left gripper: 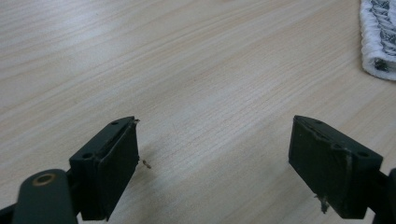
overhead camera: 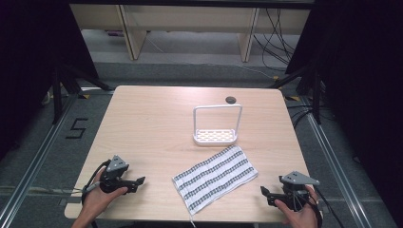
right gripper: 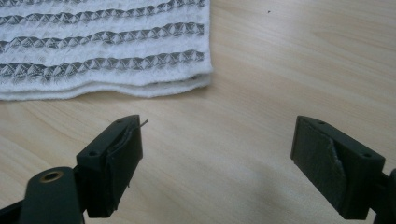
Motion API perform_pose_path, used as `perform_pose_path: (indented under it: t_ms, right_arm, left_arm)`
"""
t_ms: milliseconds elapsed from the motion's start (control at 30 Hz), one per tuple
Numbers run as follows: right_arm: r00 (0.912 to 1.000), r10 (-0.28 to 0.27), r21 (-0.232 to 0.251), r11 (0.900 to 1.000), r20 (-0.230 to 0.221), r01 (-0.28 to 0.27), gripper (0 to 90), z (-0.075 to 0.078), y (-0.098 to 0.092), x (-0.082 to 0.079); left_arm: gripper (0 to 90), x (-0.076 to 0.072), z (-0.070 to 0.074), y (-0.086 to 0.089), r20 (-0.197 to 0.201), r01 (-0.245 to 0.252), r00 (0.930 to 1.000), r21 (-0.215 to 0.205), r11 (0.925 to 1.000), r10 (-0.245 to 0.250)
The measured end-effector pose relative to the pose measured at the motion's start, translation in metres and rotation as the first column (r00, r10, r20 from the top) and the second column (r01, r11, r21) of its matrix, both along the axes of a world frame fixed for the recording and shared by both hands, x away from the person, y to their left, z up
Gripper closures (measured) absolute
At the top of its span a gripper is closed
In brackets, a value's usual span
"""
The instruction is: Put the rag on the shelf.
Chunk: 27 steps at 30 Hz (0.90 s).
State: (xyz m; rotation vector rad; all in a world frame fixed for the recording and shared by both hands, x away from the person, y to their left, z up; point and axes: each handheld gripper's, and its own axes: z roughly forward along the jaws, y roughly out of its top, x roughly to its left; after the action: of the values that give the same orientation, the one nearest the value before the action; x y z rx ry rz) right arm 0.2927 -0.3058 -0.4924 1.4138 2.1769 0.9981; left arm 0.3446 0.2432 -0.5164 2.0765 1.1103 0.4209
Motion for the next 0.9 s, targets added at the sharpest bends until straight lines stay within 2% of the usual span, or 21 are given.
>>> perform_pose_path:
  t_ms: [33,100,133,233,300,333,433,467,500,567,600,633,667,700,733,767,800,833,900]
  right_arm:
    - [0.999,0.032,-0.023,0.999,0.032,-0.032,17.8,0.0,-0.003,0.003]
    - [0.9996,0.018,-0.01,1.0,0.022,-0.018,18.0,0.0,-0.001,0.001]
    - [0.9982,0.036,-0.034,0.999,0.048,-0.034,18.7,0.0,-0.002,0.002]
    - [0.9987,0.035,-0.014,0.999,0.037,-0.034,19.2,0.0,-0.001,0.002]
    - [0.9985,0.033,-0.027,0.999,0.044,-0.031,19.9,0.001,-0.001,0.002]
    - [0.9985,0.033,-0.027,0.999,0.044,-0.031,19.9,0.001,-0.001,0.002]
    - [0.9987,0.037,-0.01,0.999,0.036,-0.037,21.1,0.001,-0.001,0.002]
    - [0.998,0.045,-0.007,0.999,0.045,-0.045,21.4,0.002,0.0,0.001]
    - [0.9971,0.05,-0.016,0.999,0.057,-0.049,21.5,0.004,0.0,0.001]
    - [0.9953,0.064,-0.033,0.998,0.072,-0.062,21.4,0.006,0.004,0.0]
    - [0.9965,0.068,-0.013,0.998,0.049,-0.067,21.6,0.007,0.008,-0.002]
    - [0.994,0.089,-0.01,0.996,0.063,-0.089,21.7,0.007,0.01,-0.002]
    - [0.9967,0.07,0.016,0.997,0.041,-0.07,21.8,0.008,0.015,-0.005]
    - [0.992,0.11,0.003,0.994,0.063,-0.11,21.9,0.009,0.017,-0.004]
    - [0.9915,0.115,0.002,0.993,0.061,-0.115,22.0,0.01,0.021,-0.006]
    - [0.9864,0.146,0.002,0.989,0.076,-0.147,22.5,0.012,0.029,-0.008]
    - [0.9864,0.146,0.002,0.989,0.076,-0.147,22.5,0.012,0.029,-0.008]
    - [0.9821,0.173,-0.001,0.985,0.074,-0.174,23.5,0.015,0.04,-0.011]
    - [0.9789,0.192,0.004,0.981,0.07,-0.193,24.1,0.015,0.045,-0.013]
  left_arm:
    - [15.5,0.0,0.0,0.0,0.0,0.0,1.0,0.0,1.0,0.0]
    - [15.5,0.0,0.001,0.001,0.001,0.007,1.0,0.009,0.9999,-0.007]
    - [15.5,0.0,0.001,0.0,0.002,0.002,1.0,0.002,1.0,-0.002]
    - [15.6,0.0,0.002,0.0,-0.004,0.013,0.9999,0.003,0.9999,-0.013]
    - [15.5,0.0,0.001,-0.002,0.008,0.01,0.9999,-0.009,0.9999,-0.01]
    - [15.5,0.0,0.002,-0.002,-0.008,0.028,0.9996,0.007,0.9996,-0.028]
    - [15.6,0.0,0.002,-0.005,-0.016,0.036,0.9992,-0.013,0.9993,-0.036]
    - [15.5,0.0,0.002,-0.006,-0.013,0.035,0.9993,-0.002,0.9994,-0.035]
    - [15.5,0.0,0.001,-0.008,-0.005,0.037,0.9993,-0.015,0.9992,-0.037]
    - [15.6,-0.001,0.004,-0.009,-0.021,0.043,0.9989,-0.005,0.9991,-0.043]
    - [15.5,-0.001,0.003,-0.01,-0.013,0.042,0.999,-0.015,0.999,-0.042]
    - [15.6,-0.001,0.004,-0.011,-0.016,0.049,0.9987,-0.006,0.9988,-0.049]
    - [15.5,-0.001,0.003,-0.012,-0.011,0.046,0.9989,-0.019,0.9988,-0.046]
    - [15.5,0.0,0.005,-0.013,-0.031,0.056,0.9979,-0.016,0.9983,-0.056]
    - [15.5,0.0,0.004,-0.015,-0.022,0.055,0.9982,-0.035,0.9979,-0.056]
    - [15.5,0.0,0.004,-0.018,-0.024,0.059,0.9979,-0.042,0.9973,-0.06]
    - [15.5,0.0,0.005,-0.02,-0.03,0.064,0.9974,-0.05,0.9967,-0.066]
    - [15.4,0.001,0.007,-0.027,-0.021,0.072,0.9971,-0.067,0.9952,-0.074]
    - [15.4,0.001,0.008,-0.03,-0.024,0.085,0.996,-0.069,0.9941,-0.086]
